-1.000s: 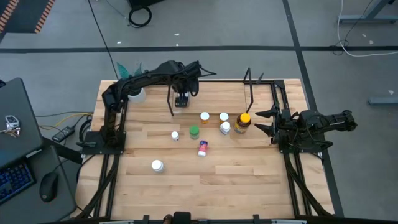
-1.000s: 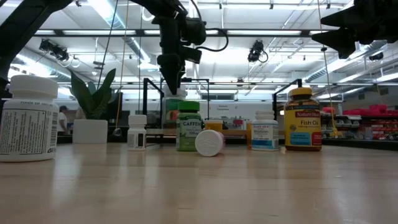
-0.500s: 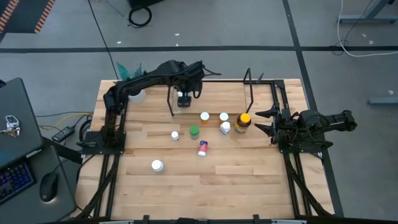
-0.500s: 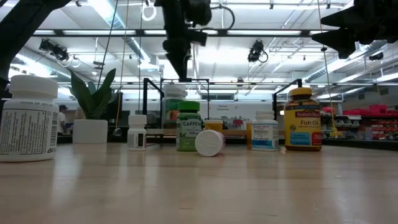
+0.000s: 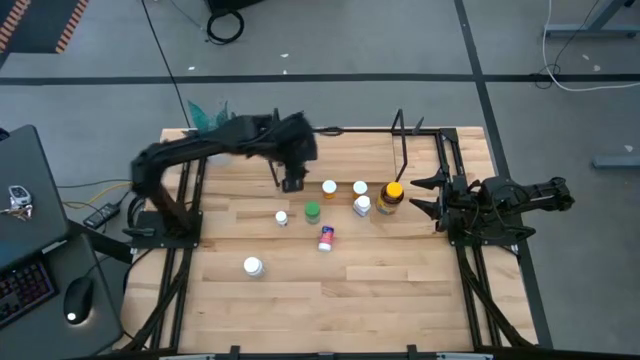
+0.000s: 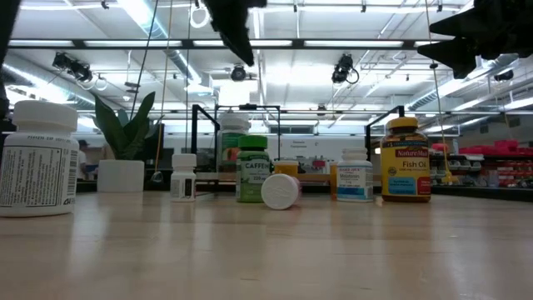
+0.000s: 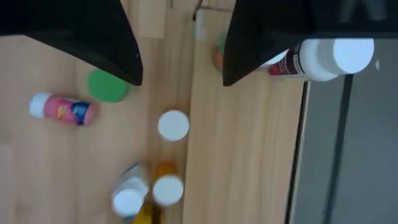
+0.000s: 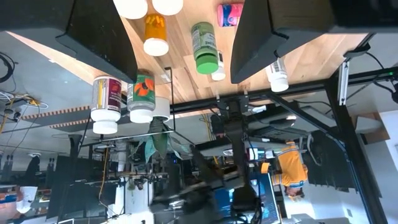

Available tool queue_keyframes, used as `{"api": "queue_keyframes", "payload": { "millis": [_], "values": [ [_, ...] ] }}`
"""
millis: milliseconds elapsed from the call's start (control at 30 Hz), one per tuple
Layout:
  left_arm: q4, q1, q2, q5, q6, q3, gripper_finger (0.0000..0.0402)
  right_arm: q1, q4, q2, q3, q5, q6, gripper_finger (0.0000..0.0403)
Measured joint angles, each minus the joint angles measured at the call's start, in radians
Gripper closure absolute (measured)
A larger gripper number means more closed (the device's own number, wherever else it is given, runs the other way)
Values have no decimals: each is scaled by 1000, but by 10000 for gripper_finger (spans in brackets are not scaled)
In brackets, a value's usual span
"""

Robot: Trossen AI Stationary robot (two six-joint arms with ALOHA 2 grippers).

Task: Pick and place medicine bottles onto shelf by color
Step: Put the yellow pill bottle on the shelf

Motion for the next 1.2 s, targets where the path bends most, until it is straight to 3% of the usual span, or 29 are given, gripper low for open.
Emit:
{"api": "queue_keyframes", "payload": {
  "millis": [167,367,567,933,1200],
  "values": [
    [201,-36,-205,1,-26,-259,216,0,0,0,0,0,0,137],
    [374,-42,-418,0,-41,-477,235,0,0,0,0,0,0,137],
    [546,-42,-617,0,-57,-685,237,0,0,0,0,0,0,137],
    [1019,-50,-997,20,-130,-1189,240,0,0,0,0,0,0,137],
    [1290,-83,-1167,21,-194,-1461,243,0,0,0,0,0,0,137]
  ]
}}
